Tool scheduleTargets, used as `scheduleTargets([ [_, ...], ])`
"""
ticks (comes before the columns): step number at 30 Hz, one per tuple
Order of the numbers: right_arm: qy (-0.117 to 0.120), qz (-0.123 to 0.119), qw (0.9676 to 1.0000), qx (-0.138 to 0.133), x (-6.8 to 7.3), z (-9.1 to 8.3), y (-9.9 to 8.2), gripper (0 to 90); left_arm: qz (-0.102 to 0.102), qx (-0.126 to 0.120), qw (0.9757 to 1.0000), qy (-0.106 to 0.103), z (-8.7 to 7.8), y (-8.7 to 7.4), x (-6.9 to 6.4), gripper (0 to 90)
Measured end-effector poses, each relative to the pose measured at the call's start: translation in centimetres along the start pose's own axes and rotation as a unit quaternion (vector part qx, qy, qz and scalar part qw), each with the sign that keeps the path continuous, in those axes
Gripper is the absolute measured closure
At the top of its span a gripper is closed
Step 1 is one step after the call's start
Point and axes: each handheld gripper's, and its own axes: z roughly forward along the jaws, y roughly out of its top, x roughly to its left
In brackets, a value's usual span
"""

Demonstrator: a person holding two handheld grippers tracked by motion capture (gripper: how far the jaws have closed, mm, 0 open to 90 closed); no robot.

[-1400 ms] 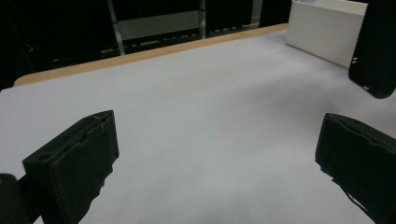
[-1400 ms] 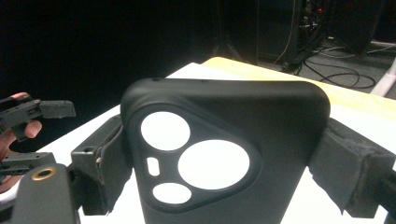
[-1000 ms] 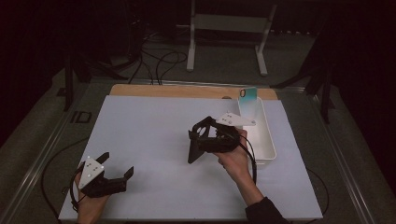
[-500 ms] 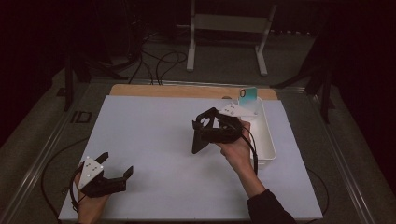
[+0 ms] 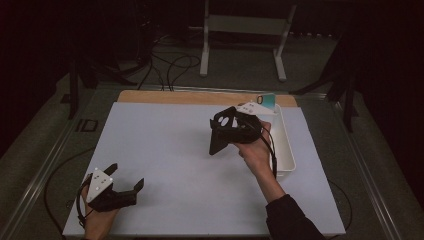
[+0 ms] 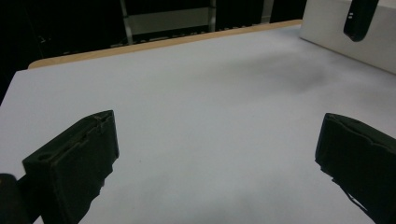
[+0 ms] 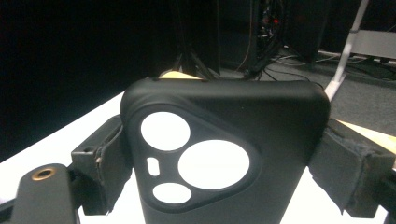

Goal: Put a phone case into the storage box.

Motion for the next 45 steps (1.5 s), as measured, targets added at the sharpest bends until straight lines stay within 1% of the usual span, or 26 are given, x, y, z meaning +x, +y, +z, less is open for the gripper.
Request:
scheduleTargets([
  [4,-0.006,0.006,1.0,0.0,-0.5,0.2,0.2,14.1,0.0,-0.001,1.0,0.0,0.0,0.0,0.0,0.0],
  [18,-0.034,-0.003,0.9994,0.003,-2.0,0.9,0.9,14.1,0.001,0.0,1.0,0.001,0.0,0.0,-0.1,0.0],
  [19,-0.039,-0.008,0.9992,0.004,-2.3,1.0,1.0,14.1,0.001,-0.001,1.0,0.0,0.0,0.0,-0.1,0.0],
  [25,-0.052,-0.011,0.9986,0.006,-3.0,1.2,1.2,14.1,0.002,0.0,1.0,0.0,0.1,0.0,-0.1,0.0],
  [33,-0.062,-0.012,0.998,0.005,-3.6,1.4,1.4,14.1,0.002,0.001,1.0,0.0,0.1,0.0,-0.1,0.0],
  [45,-0.085,-0.012,0.9963,0.004,-4.9,1.6,1.8,14.2,0.004,0.002,1.0,-0.001,0.2,-0.1,-0.2,0.0],
])
